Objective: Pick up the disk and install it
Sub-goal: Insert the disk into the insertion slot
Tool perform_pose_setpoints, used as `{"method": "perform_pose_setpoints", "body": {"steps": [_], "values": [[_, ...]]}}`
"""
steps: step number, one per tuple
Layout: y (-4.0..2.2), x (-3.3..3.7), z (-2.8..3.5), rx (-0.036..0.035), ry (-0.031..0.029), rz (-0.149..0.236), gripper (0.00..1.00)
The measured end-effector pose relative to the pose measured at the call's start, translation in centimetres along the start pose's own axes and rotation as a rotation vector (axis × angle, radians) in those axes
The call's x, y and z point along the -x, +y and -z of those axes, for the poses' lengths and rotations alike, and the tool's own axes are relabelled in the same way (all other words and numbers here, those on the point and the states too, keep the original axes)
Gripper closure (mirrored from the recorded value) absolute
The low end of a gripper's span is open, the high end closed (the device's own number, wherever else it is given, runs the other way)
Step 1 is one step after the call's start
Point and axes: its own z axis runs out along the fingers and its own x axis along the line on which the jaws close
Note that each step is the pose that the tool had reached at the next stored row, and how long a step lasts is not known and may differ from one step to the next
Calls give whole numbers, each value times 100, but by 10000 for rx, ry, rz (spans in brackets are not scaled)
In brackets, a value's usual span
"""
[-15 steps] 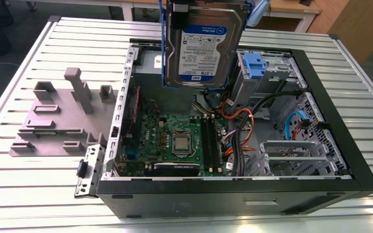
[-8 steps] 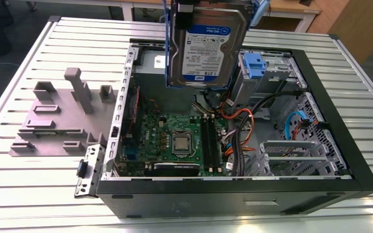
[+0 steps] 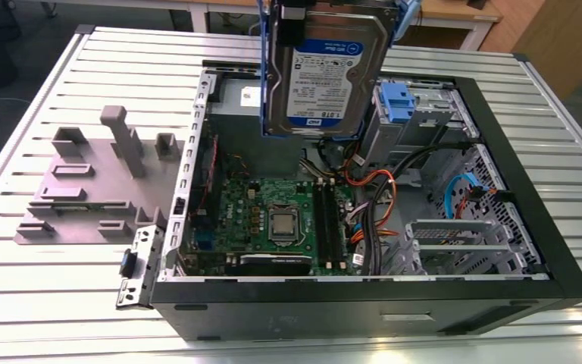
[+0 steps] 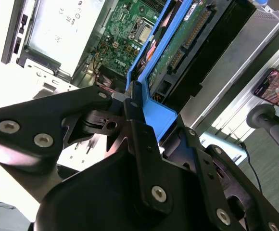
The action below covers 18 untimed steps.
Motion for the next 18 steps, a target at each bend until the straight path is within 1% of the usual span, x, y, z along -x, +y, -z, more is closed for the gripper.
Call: {"method": "perform_pose_setpoints", "body": {"steps": [5, 9, 10, 11, 18], "values": [[-15, 0, -1, 0, -1, 0, 64], [-15, -5, -1, 0, 0, 1, 64], [-24, -19, -1, 0, -1, 0, 64], [-67, -18, -2, 0, 0, 0, 64], [-79, -18, -2, 0, -1, -1, 64]]}}
